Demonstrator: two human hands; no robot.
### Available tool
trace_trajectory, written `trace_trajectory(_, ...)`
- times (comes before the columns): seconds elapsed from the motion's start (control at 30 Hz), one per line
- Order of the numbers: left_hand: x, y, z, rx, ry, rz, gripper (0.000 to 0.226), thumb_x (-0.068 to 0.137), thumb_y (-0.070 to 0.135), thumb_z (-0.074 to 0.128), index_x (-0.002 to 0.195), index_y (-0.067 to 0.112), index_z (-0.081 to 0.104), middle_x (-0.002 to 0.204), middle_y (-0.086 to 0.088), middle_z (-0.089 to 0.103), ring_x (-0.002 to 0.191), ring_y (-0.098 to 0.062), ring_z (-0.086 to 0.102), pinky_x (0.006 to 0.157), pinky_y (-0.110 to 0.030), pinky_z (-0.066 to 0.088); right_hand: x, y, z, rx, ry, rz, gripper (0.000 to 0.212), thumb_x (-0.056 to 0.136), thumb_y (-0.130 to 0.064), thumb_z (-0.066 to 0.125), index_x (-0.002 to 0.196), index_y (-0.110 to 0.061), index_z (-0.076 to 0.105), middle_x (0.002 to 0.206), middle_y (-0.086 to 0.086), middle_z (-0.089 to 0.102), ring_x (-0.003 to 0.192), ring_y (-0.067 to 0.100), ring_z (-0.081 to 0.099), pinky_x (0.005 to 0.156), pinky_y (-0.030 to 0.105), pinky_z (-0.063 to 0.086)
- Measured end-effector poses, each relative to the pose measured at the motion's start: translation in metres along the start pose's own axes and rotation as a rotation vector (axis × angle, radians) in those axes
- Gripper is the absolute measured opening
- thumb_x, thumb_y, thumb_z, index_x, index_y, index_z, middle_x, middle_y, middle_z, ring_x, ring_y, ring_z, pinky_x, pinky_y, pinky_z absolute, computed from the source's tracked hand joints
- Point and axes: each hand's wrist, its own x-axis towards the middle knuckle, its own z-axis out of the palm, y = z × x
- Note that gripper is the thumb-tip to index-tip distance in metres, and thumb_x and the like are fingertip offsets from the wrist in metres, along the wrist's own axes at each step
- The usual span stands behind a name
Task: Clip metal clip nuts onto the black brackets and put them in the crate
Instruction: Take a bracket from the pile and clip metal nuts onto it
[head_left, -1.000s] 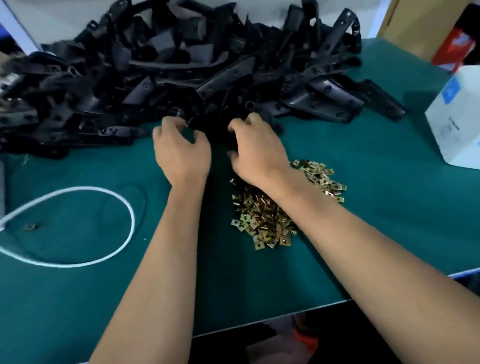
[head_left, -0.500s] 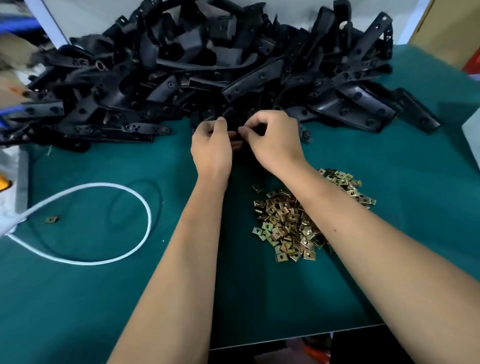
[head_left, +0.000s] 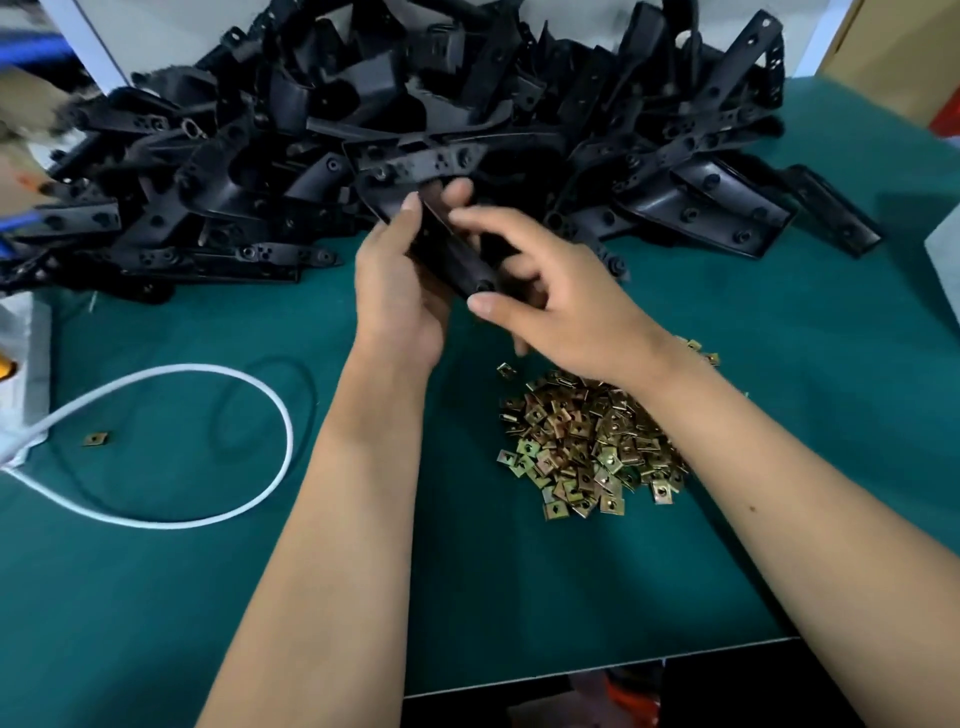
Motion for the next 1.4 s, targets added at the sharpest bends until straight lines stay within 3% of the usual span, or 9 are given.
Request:
trace_trajectory(0.13, 0.003, 0.014, -0.007, -0.23, -0.004, 0.045, 0.014, 0.104, 0.008, 0.044, 0.098, 0.008, 0.056, 0.083, -0.002, 0.07, 0.075, -0.021, 0.069, 0.068, -0.027, 0.055, -0.01, 0.018, -0.019, -0.019, 0.039, 0.145, 0.047, 0.101, -0.026, 0.066, 0.146, -0.026, 0.051, 0.09, -0.004, 0.072, 0.063, 0.024, 0.068, 0.056, 0.023, 0.051)
trace_trajectory(0.23, -0.002, 0.017, -0.009, -0.229, -0.005, 0.057, 0.012, 0.101, 0.001, 0.046, 0.105, 0.005, 0.057, 0.095, -0.004, 0.074, 0.08, -0.022, 0.071, 0.069, -0.027, 0.055, -0.015, 0.028, -0.023, -0.214, -0.084, 0.165, 0.018, 0.096, -0.028, 0.072, 0.113, -0.023, 0.076, 0.091, -0.012, 0.075, 0.079, 0.006, 0.069, 0.077, 0.025, 0.055)
trace_trajectory(0.37, -0.005, 0.015, -0.009, 0.113, 0.052, 0.35, 0.023, 0.087, -0.016, 0.045, 0.092, 0.007, 0.044, 0.084, -0.014, 0.066, 0.06, -0.025, 0.046, 0.057, -0.033, 0.037, -0.014, 0.027, -0.017, -0.411, -0.273, 0.118, 0.02, 0.084, -0.039, 0.083, 0.1, -0.028, 0.079, 0.091, -0.017, 0.066, 0.078, -0.006, 0.058, 0.071, 0.012, 0.04)
trace_trajectory(0.5, -0.008, 0.002, -0.01, 0.684, 0.017, 0.552, 0.04, 0.091, 0.033, 0.07, 0.084, 0.006, 0.041, 0.084, -0.035, 0.056, 0.07, -0.042, 0.045, 0.067, -0.051, 0.039, -0.013, 0.022, -0.012, -0.372, -0.322, 0.111, 0.014, 0.085, -0.03, 0.084, 0.097, -0.025, 0.079, 0.095, -0.015, 0.065, 0.083, -0.001, 0.059, 0.077, 0.016, 0.044)
trace_trajectory(0.63, -0.017, -0.014, -0.007, 1.001, 0.055, 0.528, 0.068, 0.091, 0.072, 0.047, 0.077, 0.006, 0.051, 0.067, -0.003, 0.065, 0.064, -0.028, 0.058, 0.065, -0.05, 0.049, -0.014, 0.018, -0.009, -0.366, -0.303, 0.074, 0.009, 0.086, -0.023, 0.084, 0.093, -0.02, 0.078, 0.092, -0.013, 0.069, 0.087, 0.0, 0.062, 0.085, 0.02, 0.048)
trace_trajectory(0.8, -0.013, -0.02, -0.007, 0.956, 0.175, 0.522, 0.065, 0.094, 0.074, 0.039, 0.059, 0.02, 0.025, 0.05, 0.008, 0.031, 0.051, -0.017, 0.033, 0.05, -0.043, 0.03, -0.015, 0.017, 0.001, -0.4, -0.298, 0.091, 0.024, 0.087, -0.034, 0.082, 0.109, -0.027, 0.075, 0.111, -0.009, 0.062, 0.102, 0.008, 0.058, 0.093, 0.026, 0.047)
trace_trajectory(0.93, -0.011, -0.024, -0.01, 1.103, 0.197, 0.557, 0.063, 0.091, 0.075, 0.048, 0.058, 0.025, 0.03, 0.046, 0.012, 0.039, 0.047, -0.009, 0.033, 0.051, -0.031, 0.024, -0.014, 0.018, 0.002, -0.395, -0.319, 0.105, 0.013, 0.088, -0.031, 0.08, 0.1, -0.029, 0.075, 0.104, -0.011, 0.061, 0.094, 0.005, 0.058, 0.087, 0.025, 0.047)
trace_trajectory(1.1, -0.007, -0.03, -0.014, 1.095, 0.244, 0.543, 0.058, 0.078, 0.076, 0.064, 0.083, 0.021, 0.05, 0.067, 0.014, 0.053, 0.062, 0.0, 0.051, 0.064, -0.029, 0.044, -0.016, 0.021, 0.0, -0.37, -0.235, 0.127, 0.012, 0.087, -0.02, 0.081, 0.094, -0.025, 0.073, 0.087, -0.015, 0.065, 0.075, 0.001, 0.06, 0.07, 0.022, 0.048)
trace_trajectory(1.4, -0.008, -0.029, -0.015, 1.028, 0.263, 0.572, 0.059, 0.076, 0.076, 0.066, 0.089, 0.022, 0.046, 0.069, 0.016, 0.052, 0.064, 0.005, 0.052, 0.065, -0.025, 0.043, -0.015, 0.02, 0.007, -0.444, -0.28, 0.123, 0.015, 0.092, -0.031, 0.076, 0.106, -0.03, 0.07, 0.102, -0.008, 0.058, 0.085, 0.005, 0.053, 0.079, 0.026, 0.046)
